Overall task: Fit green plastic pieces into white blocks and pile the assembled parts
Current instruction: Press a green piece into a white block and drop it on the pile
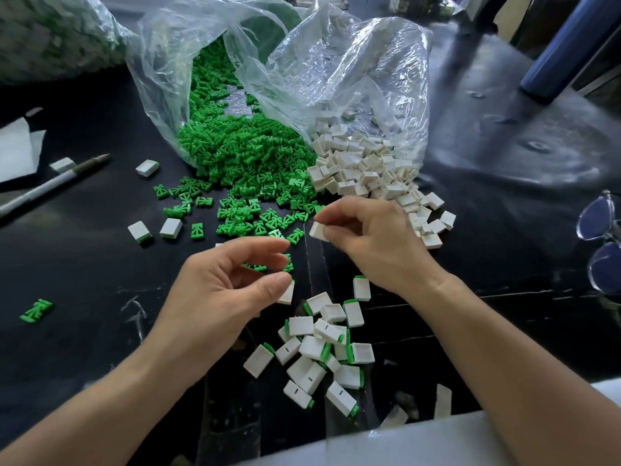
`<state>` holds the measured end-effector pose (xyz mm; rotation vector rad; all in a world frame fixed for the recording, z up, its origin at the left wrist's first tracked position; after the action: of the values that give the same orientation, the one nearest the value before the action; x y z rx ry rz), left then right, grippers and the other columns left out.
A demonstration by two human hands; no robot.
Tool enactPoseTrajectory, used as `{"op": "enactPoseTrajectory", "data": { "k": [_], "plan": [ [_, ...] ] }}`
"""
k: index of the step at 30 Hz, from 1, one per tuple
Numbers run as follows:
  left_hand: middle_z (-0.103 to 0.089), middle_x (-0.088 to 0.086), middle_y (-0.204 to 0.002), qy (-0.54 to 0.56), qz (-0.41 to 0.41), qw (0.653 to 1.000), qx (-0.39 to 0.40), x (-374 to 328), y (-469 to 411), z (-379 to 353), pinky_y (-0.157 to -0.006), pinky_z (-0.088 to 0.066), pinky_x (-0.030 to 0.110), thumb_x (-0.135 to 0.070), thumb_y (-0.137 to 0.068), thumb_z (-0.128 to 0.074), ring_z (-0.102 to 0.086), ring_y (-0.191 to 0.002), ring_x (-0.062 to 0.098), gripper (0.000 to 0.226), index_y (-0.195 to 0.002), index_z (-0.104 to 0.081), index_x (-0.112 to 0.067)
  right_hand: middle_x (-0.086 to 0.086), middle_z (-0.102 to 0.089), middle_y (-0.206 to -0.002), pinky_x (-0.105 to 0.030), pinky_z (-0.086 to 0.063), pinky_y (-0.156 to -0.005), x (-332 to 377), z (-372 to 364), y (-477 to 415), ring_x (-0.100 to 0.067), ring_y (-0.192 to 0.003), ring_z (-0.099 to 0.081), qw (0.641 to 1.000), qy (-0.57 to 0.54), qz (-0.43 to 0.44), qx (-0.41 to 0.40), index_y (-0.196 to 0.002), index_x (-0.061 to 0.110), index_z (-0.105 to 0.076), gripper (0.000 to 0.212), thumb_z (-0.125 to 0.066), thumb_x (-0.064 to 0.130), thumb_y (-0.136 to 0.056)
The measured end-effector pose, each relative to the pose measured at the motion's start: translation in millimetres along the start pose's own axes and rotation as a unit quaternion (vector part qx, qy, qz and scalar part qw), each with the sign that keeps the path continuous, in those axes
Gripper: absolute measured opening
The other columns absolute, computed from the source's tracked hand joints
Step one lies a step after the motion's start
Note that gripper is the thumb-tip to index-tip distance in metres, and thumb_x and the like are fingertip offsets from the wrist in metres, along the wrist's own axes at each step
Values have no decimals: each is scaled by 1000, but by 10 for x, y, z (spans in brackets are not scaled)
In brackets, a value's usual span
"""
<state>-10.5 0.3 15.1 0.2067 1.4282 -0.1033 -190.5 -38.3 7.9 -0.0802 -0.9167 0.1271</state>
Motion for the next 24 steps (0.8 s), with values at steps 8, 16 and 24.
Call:
{"op": "enactPoseTrajectory", "data": {
  "k": [8, 16, 24],
  "plan": [
    [-71, -6, -94, 13, 7, 1000, 0, 62, -36, 5, -58, -49, 12, -25, -55, -70, -67, -72, 5, 43, -98, -69, -34, 8, -59, -73, -21, -50, -66, 197, -147, 159, -5, -68, -56, 992, -75, 51, 87, -78, 23, -54, 20, -71, 11, -79],
    [-73, 4, -70, 50, 15, 999, 6, 12, -39, -32, -53, -50, 12, -9, -57, -68, -64, -55, 4, 20, -68, -74, -25, 13, -55, -67, -12, -43, -60, 217, -185, 196, 2, -62, -51, 991, -72, 60, 98, -75, 21, -56, 18, -72, 15, -78],
    [-71, 11, -69, 31, 9, 999, -6, 24, -41, -7, -55, -53, 16, -15, -53, -69, -67, -58, 16, 18, -71, -73, -13, 15, -51, -58, -12, -38, -54, 190, -137, 148, 2, -56, -49, 995, -41, 65, 70, -76, 23, -61, 11, -65, 30, -84]
  ]
}}
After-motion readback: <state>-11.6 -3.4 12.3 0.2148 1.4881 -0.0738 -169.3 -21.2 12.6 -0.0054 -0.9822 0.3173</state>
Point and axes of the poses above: each hand's wrist, its own y-axis away from the middle knuckle, its own z-axis out of the back of the hand, x = y × z, the point moved 1 cm from there along -y, towards the middle knuckle
